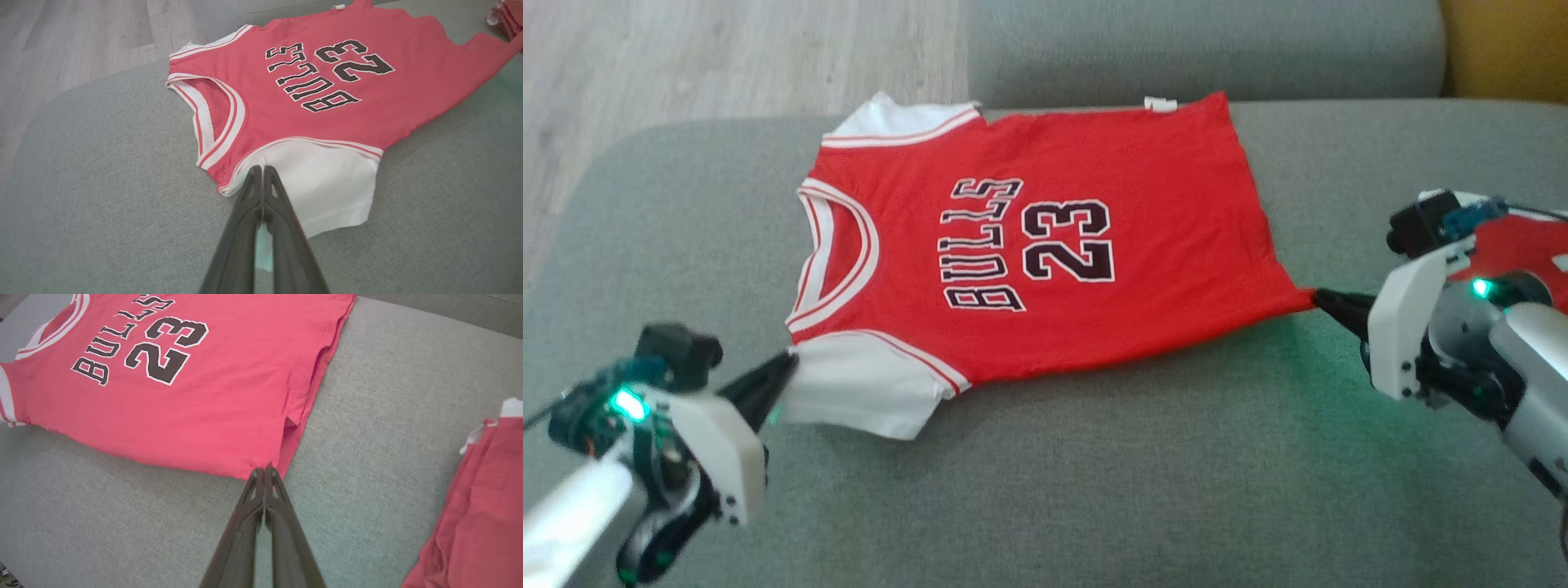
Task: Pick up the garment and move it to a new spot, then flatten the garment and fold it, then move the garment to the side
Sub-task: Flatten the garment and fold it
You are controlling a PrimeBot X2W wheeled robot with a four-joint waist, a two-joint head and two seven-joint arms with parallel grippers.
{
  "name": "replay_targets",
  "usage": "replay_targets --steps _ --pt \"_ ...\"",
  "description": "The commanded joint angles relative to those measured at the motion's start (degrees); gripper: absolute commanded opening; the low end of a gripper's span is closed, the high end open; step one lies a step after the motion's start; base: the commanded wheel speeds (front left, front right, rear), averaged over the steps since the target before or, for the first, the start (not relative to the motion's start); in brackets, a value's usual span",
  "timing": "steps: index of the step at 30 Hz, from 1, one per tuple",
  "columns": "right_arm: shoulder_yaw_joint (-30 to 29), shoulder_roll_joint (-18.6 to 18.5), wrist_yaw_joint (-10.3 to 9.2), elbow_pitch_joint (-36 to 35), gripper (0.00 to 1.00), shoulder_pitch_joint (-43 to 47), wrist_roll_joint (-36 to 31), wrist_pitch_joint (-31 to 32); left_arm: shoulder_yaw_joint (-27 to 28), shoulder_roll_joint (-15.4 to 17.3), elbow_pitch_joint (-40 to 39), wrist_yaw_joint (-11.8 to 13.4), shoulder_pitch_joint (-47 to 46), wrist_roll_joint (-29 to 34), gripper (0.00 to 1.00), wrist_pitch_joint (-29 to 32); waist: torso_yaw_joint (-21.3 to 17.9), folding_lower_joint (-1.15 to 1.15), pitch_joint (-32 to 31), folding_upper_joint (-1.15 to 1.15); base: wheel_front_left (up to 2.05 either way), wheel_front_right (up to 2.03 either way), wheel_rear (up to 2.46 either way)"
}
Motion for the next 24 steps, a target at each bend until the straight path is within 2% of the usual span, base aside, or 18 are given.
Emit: replay_targets --steps 1,13,16,24 --pt "-0.9 -0.3 -0.05 -0.5 0.0 -1.8 -0.6 -0.3 3.0 1.9 -0.3 -0.4 -5.0 0.5 0.0 0.4 0.0 -0.01 1.4 0.0 0.0 0.0 0.0" --pt "-4.7 4.5 -0.05 5.9 0.0 -8.2 -1.3 -1.5 2.4 -1.4 11.7 -4.1 -19.4 0.7 0.0 4.2 0.1 -0.01 7.4 0.0 0.0 0.0 0.0" --pt "-4.9 5.4 -0.05 7.9 0.0 -9.8 -2.6 -2.6 2.1 -3.2 15.2 -4.5 -22.6 0.3 0.0 5.0 0.0 -0.01 8.8 0.0 0.0 0.0 0.0" --pt "-5.1 7.9 -0.05 11.0 0.0 -12.9 -3.9 -4.3 -0.5 -5.0 22.1 -5.3 -29.4 3.0 0.0 5.1 -0.8 -0.01 12.0 0.0 0.0 0.0 0.0"
